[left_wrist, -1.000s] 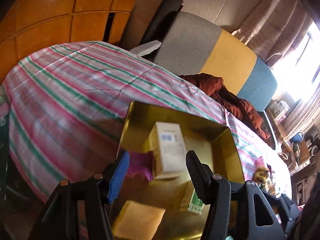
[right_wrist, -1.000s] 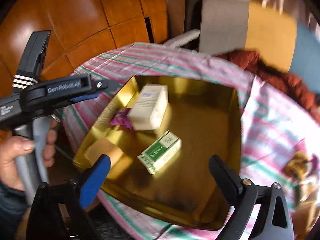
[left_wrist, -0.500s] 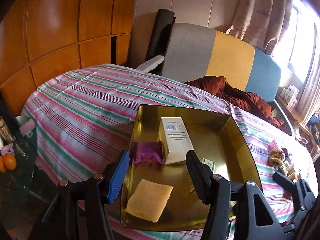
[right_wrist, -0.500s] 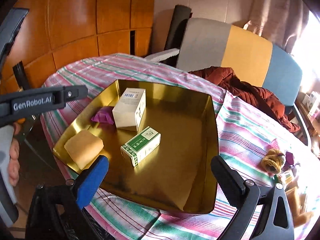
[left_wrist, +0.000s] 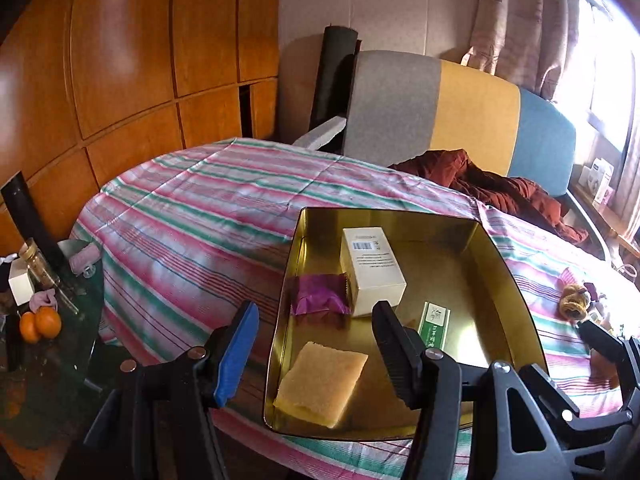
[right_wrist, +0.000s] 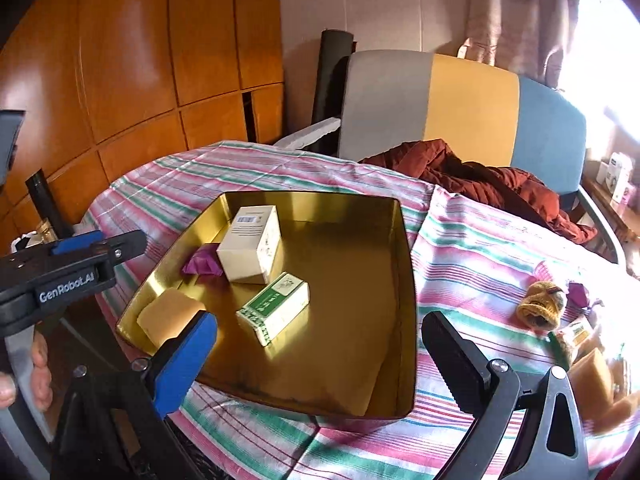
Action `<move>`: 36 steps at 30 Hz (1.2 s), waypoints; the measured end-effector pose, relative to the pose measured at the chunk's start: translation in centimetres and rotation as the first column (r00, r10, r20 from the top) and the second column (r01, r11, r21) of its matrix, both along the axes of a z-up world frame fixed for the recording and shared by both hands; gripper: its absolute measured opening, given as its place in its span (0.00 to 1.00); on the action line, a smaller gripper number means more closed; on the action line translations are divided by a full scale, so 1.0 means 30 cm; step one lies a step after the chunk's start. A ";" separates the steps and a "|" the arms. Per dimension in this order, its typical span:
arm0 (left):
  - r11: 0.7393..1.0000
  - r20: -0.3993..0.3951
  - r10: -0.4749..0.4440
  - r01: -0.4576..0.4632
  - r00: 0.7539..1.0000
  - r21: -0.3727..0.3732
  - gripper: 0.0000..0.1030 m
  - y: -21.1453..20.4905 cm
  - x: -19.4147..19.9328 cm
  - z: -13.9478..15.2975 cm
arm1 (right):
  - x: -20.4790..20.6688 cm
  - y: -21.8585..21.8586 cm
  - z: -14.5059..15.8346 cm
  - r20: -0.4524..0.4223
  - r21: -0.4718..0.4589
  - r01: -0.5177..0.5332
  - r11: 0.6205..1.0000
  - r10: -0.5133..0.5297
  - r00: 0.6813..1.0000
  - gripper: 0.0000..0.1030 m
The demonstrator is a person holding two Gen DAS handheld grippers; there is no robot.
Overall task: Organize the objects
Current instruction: 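Carry both boxes to the gold tray and release them inside, then move both grippers back toward the remaining pile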
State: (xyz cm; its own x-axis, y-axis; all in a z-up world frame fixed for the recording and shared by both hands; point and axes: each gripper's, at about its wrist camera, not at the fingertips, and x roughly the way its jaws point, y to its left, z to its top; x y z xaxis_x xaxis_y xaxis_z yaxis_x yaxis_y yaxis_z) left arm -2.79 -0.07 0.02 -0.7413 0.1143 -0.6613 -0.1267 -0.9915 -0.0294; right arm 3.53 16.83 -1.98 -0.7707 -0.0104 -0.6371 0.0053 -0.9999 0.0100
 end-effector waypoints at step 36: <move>0.965 -0.036 -0.206 0.197 0.978 -0.173 0.59 0.256 0.103 0.019 | 0.065 0.432 0.017 0.018 -0.027 0.271 0.962 -0.271 0.962 1.00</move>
State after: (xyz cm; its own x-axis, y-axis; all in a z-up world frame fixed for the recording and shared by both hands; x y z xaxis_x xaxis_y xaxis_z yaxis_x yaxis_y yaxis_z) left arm 0.30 7.60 0.58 -0.7489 0.1555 -0.6441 -0.3208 -0.9357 0.1471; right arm 5.46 29.79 -1.46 -0.7384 0.1793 -0.6501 -0.2664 -0.9632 0.0369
